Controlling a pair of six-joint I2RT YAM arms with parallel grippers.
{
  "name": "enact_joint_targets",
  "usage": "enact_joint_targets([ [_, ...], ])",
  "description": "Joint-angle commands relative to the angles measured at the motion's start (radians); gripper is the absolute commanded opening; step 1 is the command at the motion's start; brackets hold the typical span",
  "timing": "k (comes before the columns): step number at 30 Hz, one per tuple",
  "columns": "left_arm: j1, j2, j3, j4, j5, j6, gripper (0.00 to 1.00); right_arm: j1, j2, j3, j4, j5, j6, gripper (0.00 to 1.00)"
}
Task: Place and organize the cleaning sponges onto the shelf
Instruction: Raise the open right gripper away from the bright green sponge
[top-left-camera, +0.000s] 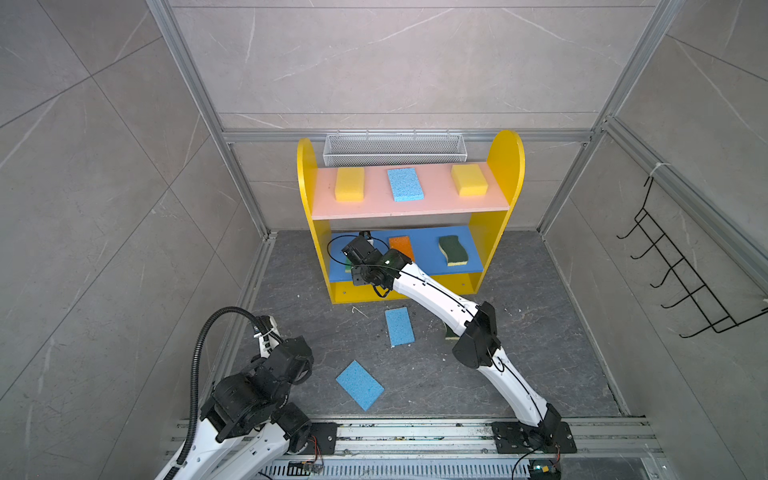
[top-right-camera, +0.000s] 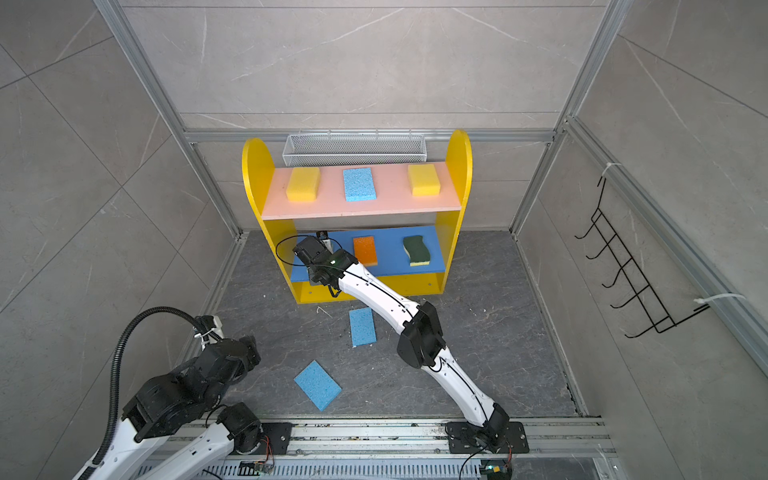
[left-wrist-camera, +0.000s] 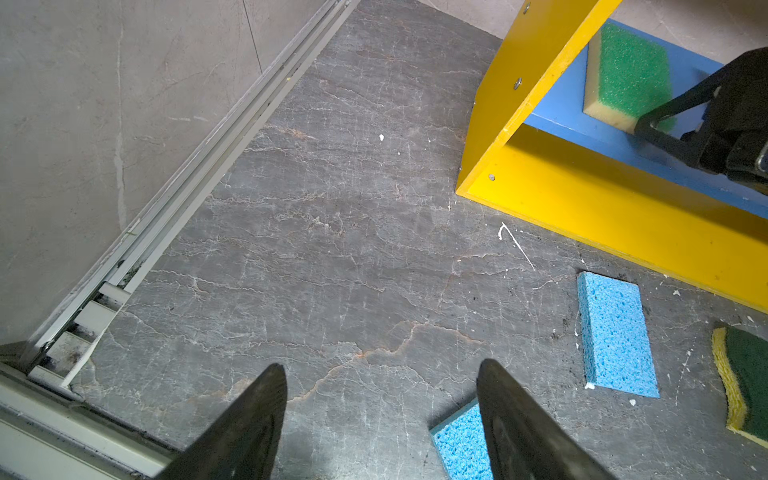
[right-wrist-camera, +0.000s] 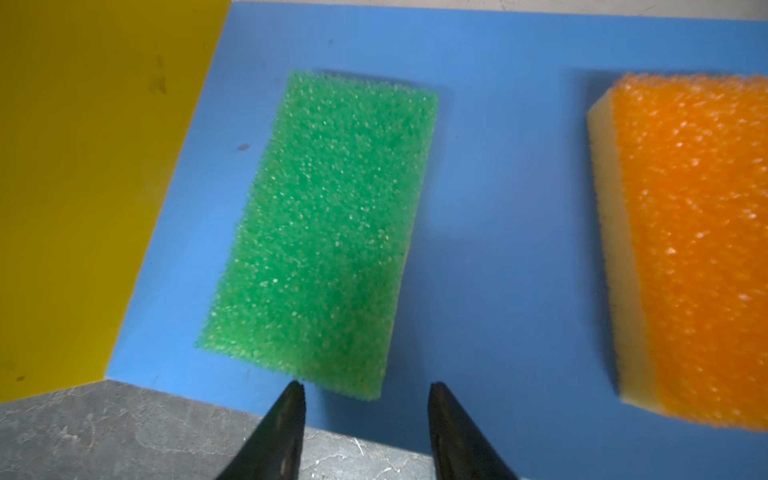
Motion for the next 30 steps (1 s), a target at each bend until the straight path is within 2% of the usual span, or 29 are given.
enact_joint_targets([
  [1,-0.005,0.005,-0.001,-0.002,-0.012,-0.008,0.75,-0.002,0.028,0.032,-0.034,0.013,0.01,0.51],
  [22,-0.005,0.012,-0.001,-0.003,-0.015,-0.009,0.75,-0.019,0.068,0.066,-0.033,0.012,0.041,0.51],
  [30,-0.005,0.019,-0.001,-0.004,-0.021,-0.007,0.75,-0.015,0.059,0.065,-0.089,0.008,0.046,0.52],
])
